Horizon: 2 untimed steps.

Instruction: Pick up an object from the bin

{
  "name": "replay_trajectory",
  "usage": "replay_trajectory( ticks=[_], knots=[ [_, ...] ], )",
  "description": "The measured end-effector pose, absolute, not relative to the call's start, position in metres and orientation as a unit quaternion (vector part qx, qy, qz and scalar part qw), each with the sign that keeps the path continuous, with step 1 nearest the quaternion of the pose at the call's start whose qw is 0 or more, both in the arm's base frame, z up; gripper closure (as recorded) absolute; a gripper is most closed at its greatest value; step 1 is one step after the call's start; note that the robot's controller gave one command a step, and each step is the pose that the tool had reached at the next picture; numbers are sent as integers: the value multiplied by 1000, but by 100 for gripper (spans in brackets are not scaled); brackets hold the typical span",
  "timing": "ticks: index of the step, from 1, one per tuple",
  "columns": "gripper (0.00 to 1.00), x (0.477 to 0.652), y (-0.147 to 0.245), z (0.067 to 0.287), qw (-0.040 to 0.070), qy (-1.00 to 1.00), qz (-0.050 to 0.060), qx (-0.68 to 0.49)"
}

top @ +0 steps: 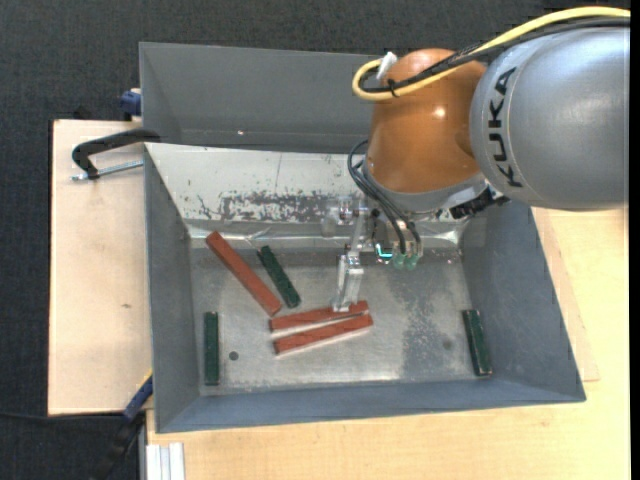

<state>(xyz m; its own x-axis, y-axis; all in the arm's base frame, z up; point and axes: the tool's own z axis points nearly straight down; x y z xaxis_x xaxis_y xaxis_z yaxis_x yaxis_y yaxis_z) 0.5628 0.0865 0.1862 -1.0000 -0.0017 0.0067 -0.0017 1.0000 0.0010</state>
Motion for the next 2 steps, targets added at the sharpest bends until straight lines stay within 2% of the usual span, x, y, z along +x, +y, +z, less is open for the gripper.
replay_trajectory(
  ticks=[1,2],
  knots=[
    [0,565,85,185,-4,-1000,-1,11],
    [0,564,79,167,-4,-1000,-1,31]
  ],
)
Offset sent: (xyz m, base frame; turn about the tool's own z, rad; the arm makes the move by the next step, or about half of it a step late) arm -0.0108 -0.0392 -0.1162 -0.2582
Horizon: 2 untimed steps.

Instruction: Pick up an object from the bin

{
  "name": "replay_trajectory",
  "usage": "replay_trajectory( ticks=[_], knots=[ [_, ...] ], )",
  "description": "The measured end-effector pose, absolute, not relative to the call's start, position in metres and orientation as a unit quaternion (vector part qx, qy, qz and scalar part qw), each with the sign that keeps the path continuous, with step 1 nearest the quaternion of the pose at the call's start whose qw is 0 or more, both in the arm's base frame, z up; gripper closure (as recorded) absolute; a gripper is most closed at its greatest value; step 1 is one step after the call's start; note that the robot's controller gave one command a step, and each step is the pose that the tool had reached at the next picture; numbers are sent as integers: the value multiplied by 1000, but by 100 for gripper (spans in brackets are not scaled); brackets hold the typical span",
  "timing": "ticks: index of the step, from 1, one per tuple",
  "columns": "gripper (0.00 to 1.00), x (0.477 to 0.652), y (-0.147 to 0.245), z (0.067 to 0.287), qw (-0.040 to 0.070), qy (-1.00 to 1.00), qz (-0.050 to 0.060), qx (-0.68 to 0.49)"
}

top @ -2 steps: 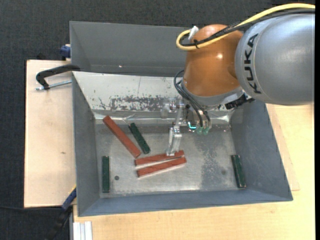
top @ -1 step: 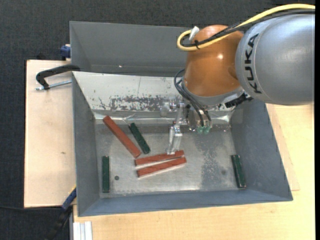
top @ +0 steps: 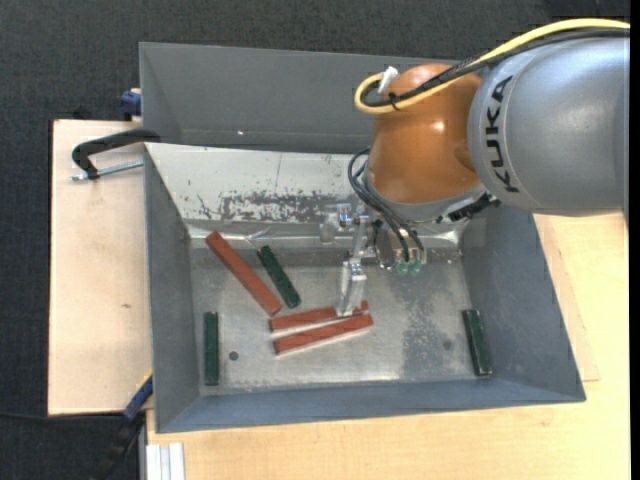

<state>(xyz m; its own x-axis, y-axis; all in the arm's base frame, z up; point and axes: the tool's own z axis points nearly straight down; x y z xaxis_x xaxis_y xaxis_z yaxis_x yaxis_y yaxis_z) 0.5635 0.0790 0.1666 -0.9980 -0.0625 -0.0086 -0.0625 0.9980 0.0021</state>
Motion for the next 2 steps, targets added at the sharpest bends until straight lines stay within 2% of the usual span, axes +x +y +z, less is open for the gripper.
replay_trajectory(
  ticks=[1,2],
  knots=[
    [0,560,68,146,0,992,1,-124],
    [0,557,57,114,4,983,0,-186]
  ],
)
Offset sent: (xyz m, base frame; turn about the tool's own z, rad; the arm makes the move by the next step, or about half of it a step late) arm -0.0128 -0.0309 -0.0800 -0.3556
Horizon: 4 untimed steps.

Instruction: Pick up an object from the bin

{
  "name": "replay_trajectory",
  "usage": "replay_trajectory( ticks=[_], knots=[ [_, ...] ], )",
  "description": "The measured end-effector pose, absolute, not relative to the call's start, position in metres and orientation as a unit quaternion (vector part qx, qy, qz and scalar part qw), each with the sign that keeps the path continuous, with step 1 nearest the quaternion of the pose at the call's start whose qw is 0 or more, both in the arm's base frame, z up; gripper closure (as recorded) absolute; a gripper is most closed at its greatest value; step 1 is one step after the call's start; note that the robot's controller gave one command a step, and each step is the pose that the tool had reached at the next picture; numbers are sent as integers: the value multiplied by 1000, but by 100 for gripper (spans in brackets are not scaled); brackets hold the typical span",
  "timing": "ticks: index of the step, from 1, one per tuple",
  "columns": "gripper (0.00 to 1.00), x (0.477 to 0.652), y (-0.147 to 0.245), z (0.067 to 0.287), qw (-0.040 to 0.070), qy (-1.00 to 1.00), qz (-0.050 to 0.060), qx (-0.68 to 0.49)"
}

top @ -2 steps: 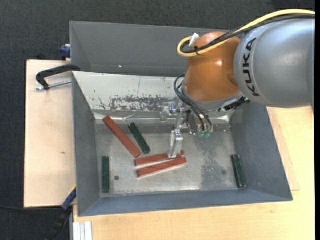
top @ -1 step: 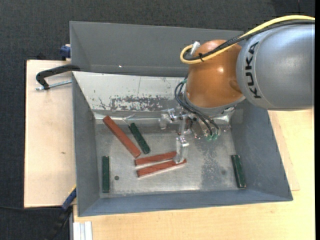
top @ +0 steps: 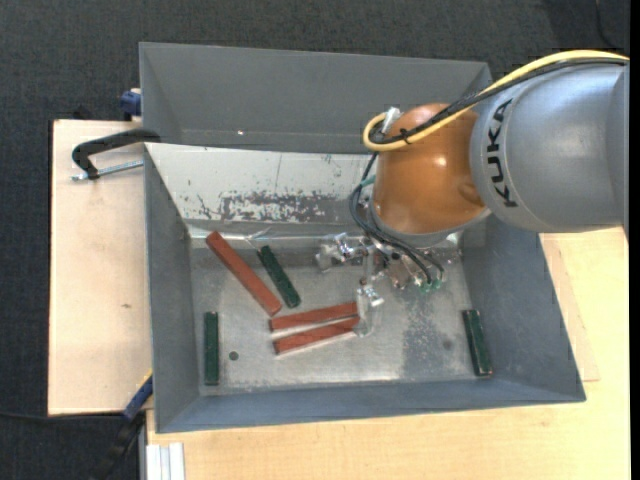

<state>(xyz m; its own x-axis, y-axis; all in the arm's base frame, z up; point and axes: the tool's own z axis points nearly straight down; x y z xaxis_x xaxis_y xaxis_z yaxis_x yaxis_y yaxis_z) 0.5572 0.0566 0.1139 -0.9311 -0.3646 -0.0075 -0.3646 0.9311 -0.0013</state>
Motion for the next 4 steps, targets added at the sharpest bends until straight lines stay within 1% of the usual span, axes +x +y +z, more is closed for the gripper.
replay_trajectory(
  ticks=[1,2,3,4],
  knots=[
    [100,553,52,71,0,981,1,-193],
    [0,553,52,71,0,981,1,-193],
    [100,554,52,71,0,981,1,-192],
    [100,554,52,71,0,981,1,-192]
  ],
)
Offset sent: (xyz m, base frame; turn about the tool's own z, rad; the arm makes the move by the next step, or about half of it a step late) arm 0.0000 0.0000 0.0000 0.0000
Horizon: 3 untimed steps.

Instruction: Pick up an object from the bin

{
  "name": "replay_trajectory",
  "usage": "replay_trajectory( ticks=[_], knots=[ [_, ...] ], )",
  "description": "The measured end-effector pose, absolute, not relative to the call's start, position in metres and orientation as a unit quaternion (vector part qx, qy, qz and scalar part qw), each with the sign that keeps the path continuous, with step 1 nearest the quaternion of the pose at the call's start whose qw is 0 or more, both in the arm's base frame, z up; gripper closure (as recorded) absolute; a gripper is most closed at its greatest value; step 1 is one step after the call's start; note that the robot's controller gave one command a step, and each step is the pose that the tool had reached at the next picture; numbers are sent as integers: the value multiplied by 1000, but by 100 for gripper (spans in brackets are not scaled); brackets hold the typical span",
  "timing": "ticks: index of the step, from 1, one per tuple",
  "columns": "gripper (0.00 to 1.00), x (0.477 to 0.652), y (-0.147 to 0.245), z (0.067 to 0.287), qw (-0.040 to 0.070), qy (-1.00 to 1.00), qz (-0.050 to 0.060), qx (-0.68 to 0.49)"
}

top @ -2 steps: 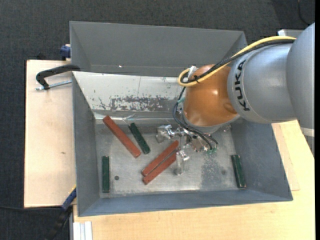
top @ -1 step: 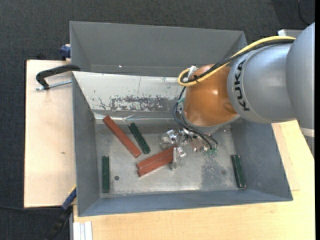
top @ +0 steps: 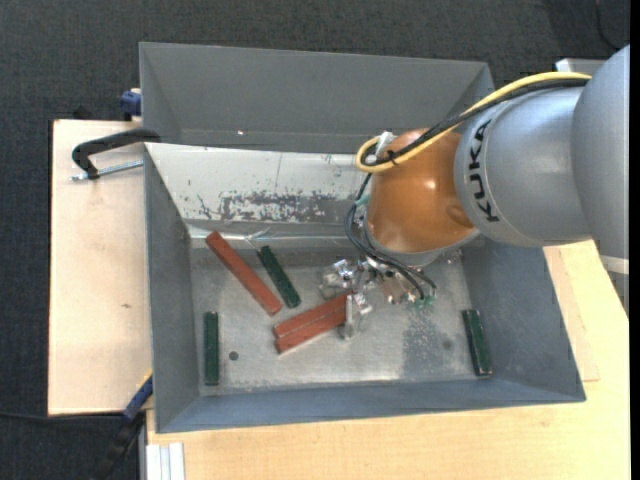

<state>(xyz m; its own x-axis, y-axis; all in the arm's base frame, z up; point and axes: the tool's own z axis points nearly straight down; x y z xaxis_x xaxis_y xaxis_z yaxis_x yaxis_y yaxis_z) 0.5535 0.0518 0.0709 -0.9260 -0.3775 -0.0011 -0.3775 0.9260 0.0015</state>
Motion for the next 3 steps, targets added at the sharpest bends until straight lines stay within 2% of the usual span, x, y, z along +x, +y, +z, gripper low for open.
replay_trajectory(
  ticks=[1,2,3],
  knots=[
    [100,587,15,189,3,981,0,-193],
    [100,587,15,189,2,981,0,-193],
    [100,573,3,272,3,979,0,-202]
  ],
)
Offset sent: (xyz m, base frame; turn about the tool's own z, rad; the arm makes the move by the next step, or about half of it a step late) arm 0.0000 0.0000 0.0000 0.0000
